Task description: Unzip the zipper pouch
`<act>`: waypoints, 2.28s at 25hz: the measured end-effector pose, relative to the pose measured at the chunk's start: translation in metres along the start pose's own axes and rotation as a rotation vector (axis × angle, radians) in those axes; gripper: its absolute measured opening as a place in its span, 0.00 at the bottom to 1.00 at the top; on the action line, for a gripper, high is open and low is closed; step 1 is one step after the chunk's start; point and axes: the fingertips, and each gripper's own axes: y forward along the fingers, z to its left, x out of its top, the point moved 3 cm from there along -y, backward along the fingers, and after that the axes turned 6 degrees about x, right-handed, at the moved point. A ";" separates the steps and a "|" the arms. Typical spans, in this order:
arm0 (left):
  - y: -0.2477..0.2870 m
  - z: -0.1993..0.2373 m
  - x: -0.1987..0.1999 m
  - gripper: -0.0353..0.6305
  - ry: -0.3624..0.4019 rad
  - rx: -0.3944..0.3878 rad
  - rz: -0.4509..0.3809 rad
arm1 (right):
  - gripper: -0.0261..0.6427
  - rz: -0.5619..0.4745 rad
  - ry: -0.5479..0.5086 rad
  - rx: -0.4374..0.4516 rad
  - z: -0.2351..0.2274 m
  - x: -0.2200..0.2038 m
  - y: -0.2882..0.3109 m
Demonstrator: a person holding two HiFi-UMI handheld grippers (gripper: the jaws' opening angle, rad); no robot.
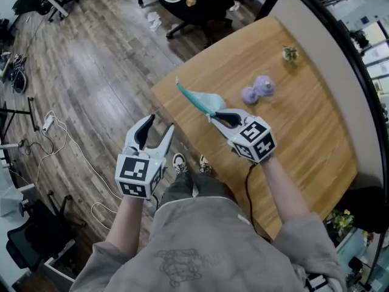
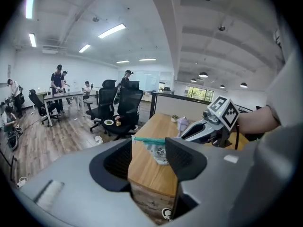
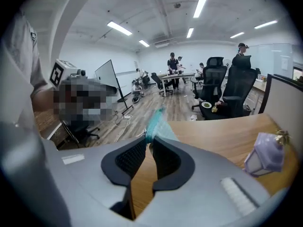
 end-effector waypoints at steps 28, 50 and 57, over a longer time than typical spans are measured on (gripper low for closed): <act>-0.088 -0.067 0.099 0.38 0.427 -0.401 -0.268 | 0.12 -0.264 0.048 0.157 0.105 0.112 -0.092; -0.094 -0.123 0.060 0.17 0.767 -0.624 -0.198 | 0.12 -0.105 0.086 0.358 0.139 0.086 -0.095; -0.093 -0.119 0.065 0.12 0.637 -0.609 -0.199 | 0.12 -0.132 0.123 0.330 0.133 0.084 -0.096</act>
